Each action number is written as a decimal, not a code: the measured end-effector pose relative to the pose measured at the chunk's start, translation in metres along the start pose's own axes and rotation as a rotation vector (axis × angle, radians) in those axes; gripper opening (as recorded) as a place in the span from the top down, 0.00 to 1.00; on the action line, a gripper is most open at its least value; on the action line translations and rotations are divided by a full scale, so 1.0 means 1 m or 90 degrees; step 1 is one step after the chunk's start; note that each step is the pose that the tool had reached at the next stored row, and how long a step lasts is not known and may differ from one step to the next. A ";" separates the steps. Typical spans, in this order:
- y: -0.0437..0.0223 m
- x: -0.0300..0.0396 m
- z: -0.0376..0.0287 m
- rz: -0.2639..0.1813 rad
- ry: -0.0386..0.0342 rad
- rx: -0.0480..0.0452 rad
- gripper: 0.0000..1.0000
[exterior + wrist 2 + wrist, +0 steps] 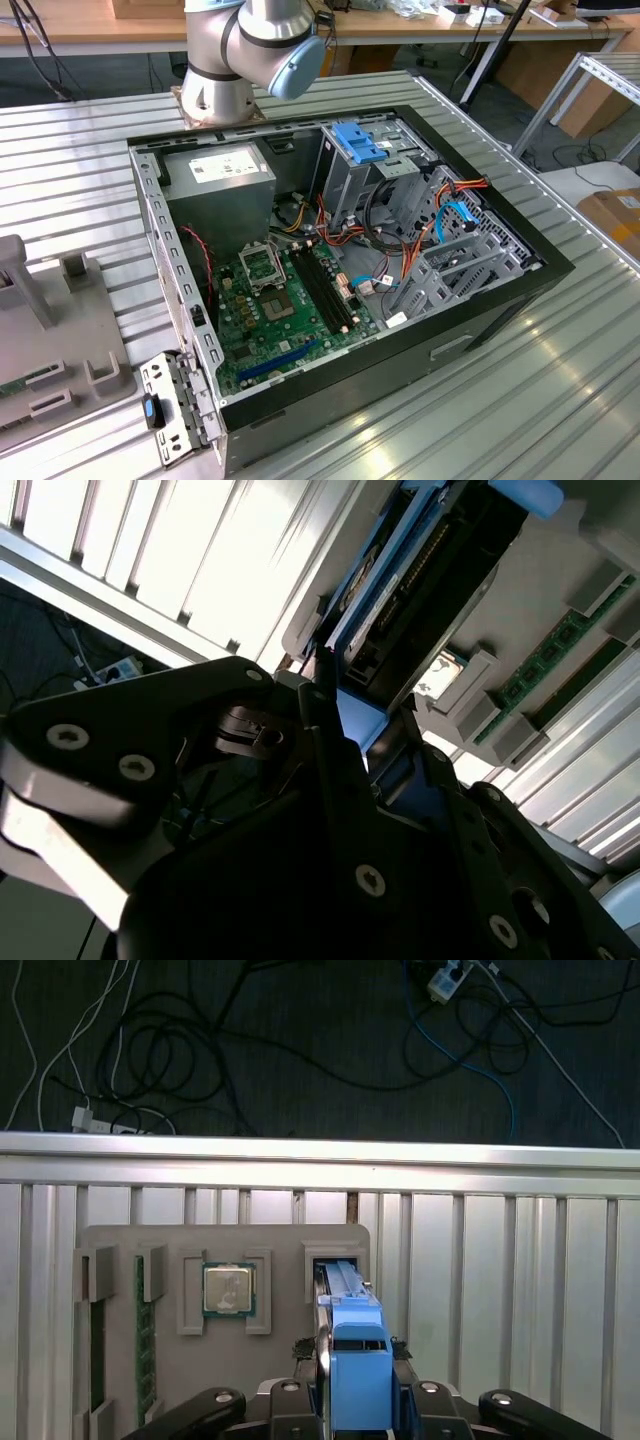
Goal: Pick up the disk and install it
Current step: 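Pick up the disk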
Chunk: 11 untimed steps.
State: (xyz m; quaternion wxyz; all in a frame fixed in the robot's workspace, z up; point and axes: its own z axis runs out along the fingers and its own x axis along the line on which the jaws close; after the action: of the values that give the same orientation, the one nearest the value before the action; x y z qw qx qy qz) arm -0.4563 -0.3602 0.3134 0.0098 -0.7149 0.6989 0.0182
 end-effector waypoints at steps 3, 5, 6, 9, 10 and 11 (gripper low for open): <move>0.0001 -0.0002 -0.0055 0.000 0.0000 0.0000 0.64; 0.0002 -0.0006 -0.0144 0.000 0.0000 0.0000 0.64; 0.0002 -0.0008 -0.0189 0.000 0.0000 0.0001 0.64; 0.0003 -0.0012 -0.0314 0.000 0.0000 0.0000 0.64; 0.0003 -0.0012 -0.0315 0.000 -0.0001 0.0002 0.64; 0.0003 -0.0012 -0.0316 0.000 -0.0001 0.0003 0.64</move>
State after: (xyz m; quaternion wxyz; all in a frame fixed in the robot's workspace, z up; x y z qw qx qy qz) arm -0.4563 -0.3602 0.3450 0.0100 -0.7149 0.6989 0.0181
